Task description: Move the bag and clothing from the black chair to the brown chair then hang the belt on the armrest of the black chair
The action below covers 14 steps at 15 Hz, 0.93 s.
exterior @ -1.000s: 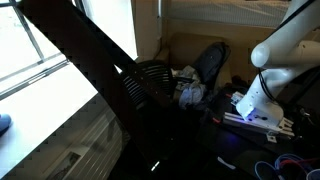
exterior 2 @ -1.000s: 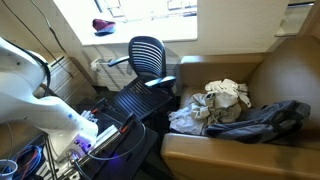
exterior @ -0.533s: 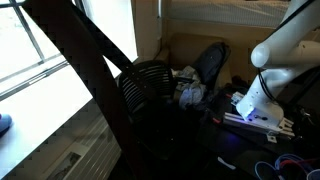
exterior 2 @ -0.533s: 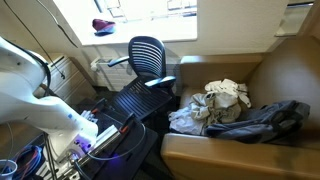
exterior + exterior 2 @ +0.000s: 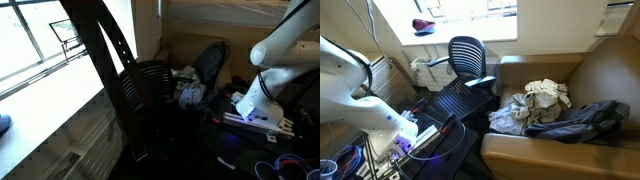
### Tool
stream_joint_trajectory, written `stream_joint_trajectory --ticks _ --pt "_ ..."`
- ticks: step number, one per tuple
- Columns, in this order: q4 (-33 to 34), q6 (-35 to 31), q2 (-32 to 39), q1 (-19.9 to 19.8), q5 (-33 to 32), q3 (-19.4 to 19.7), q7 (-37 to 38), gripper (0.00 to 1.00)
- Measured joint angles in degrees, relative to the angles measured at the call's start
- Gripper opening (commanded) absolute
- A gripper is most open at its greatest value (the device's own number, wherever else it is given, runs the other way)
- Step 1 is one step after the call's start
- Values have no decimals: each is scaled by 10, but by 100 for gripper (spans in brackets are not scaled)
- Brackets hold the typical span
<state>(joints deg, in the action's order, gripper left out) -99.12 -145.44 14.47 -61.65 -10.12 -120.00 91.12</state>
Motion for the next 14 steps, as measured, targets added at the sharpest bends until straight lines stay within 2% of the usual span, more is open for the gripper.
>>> stream_joint_trajectory --ticks 3,6,7,9,12,14 --pt "58 52 25 -76 -132 -49 41 1" --pt "105 162 67 -154 -268 -126 69 4" --pt "114 191 82 -172 -293 -149 73 4" --pt "117 209 103 -185 -306 -169 73 1" --pt "115 215 102 -184 -307 -168 73 1" --pt "115 265 108 -194 -329 -173 69 1"
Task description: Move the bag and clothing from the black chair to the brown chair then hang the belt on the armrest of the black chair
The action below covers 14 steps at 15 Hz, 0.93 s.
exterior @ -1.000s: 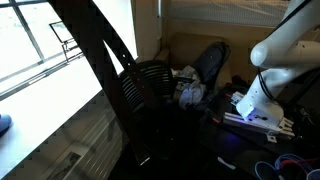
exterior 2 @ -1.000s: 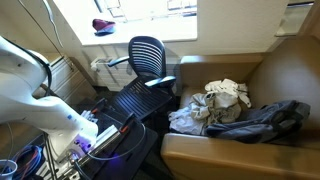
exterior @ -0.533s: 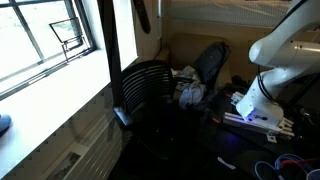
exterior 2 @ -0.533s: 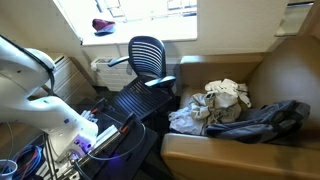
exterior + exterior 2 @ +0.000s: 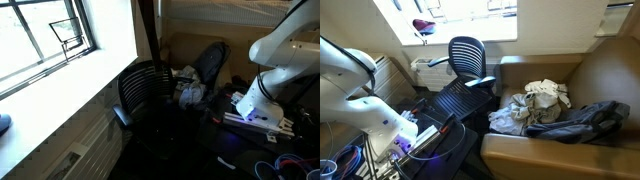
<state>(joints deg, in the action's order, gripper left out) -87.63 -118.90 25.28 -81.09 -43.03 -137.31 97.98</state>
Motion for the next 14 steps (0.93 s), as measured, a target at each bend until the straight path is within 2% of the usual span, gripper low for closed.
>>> stream_joint_trajectory --ticks 4,8,10,11,14 --pt "-5 131 56 -59 -110 -26 -59 1" --pt "-20 234 127 -100 -210 -23 -141 4" --pt "-29 247 144 -111 -226 -17 -156 4" --pt "-32 248 146 -112 -227 -17 -156 1" --pt "-34 249 143 -107 -228 -17 -154 1"
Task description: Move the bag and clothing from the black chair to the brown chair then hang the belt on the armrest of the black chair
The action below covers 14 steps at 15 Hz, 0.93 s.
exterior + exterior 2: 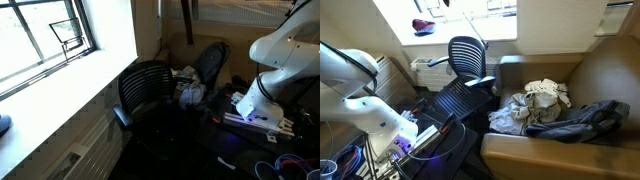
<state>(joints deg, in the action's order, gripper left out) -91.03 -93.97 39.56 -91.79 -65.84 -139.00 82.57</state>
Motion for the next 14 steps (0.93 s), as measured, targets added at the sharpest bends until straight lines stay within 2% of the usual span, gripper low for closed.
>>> stream_joint_trajectory --ticks 2,4,8,11,14 --pt "-4 12 1 -1 -3 3 -1 1" --pt "-23 28 9 -14 -38 19 -14 1" --pt "-68 9 41 -40 -134 103 -60 1" --pt "-92 -64 56 -38 -178 183 -73 1" --pt "-117 -209 57 -31 -241 253 -36 1"
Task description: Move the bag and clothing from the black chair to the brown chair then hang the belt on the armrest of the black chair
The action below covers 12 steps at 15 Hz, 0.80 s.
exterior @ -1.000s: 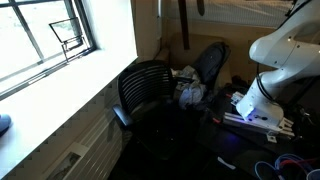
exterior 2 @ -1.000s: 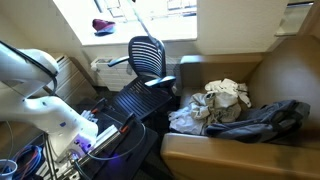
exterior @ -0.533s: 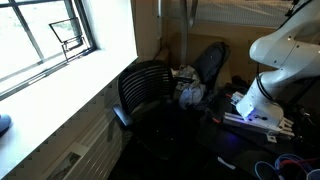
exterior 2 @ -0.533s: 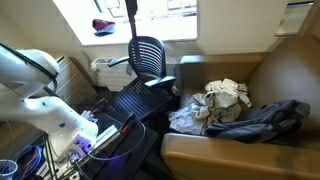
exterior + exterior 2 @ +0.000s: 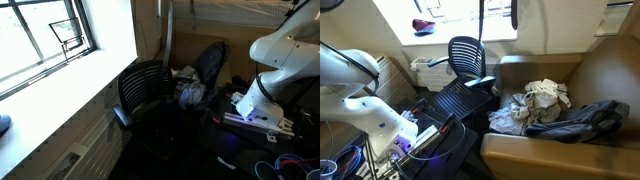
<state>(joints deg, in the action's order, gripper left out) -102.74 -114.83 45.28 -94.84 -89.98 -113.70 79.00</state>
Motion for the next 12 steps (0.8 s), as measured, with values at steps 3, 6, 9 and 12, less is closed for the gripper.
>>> stream_joint_trajectory --ticks 3,6,9,12 --pt "-7 -92 -1 -11 -49 7 64 4" --pt "-5 -98 -8 -42 -54 -34 102 1" --pt "-5 -98 -13 -47 -49 -38 105 1" --pt "-19 -138 -13 -46 -70 -8 113 1"
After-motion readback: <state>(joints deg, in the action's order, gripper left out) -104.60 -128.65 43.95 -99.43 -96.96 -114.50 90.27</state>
